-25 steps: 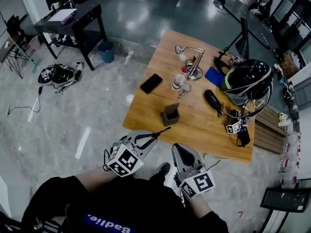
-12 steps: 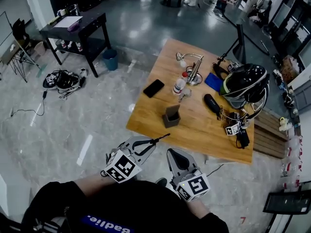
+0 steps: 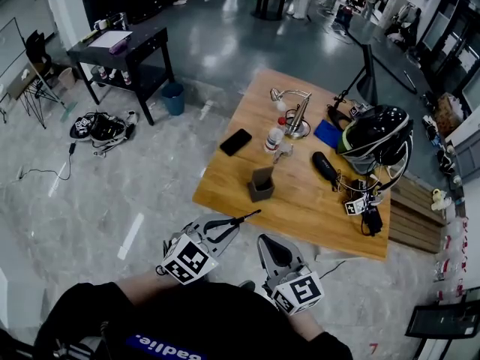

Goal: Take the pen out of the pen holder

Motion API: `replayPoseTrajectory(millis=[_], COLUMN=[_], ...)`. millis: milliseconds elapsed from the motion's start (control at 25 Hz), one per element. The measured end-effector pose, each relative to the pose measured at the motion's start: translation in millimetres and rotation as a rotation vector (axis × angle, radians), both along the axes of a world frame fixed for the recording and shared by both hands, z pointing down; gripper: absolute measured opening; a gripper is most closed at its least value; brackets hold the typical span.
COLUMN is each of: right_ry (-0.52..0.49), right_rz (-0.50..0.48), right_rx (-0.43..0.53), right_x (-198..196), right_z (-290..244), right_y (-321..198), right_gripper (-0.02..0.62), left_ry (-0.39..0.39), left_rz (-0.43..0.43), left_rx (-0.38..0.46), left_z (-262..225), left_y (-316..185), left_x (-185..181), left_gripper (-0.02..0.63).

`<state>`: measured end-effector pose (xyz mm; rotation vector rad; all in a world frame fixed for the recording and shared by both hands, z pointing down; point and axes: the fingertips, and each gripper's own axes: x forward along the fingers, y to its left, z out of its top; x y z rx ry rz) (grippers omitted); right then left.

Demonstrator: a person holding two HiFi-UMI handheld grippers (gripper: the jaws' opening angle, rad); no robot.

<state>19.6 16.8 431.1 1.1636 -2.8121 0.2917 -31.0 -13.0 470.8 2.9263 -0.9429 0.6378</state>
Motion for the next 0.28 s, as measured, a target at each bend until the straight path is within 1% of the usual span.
replayPoseTrajectory(millis=[120, 280], right_ry=[0.001, 0.003], right_rz=[-0.002, -0.006], right_rx=[0.0, 0.004], right_x=[3.7, 8.2], right_z=[-0.4, -0.7], right_y=[0.8, 1.6], right_gripper=[0.006, 0.006], left_ry=[0.0, -0.002], left_rz=[0.002, -0.014], left_rx=[0.013, 0.011], left_z=[-4.2, -2.2], left_y=[-1.4, -2.4], left_x=[2.4, 2.9], left_gripper=[0.064, 0.064])
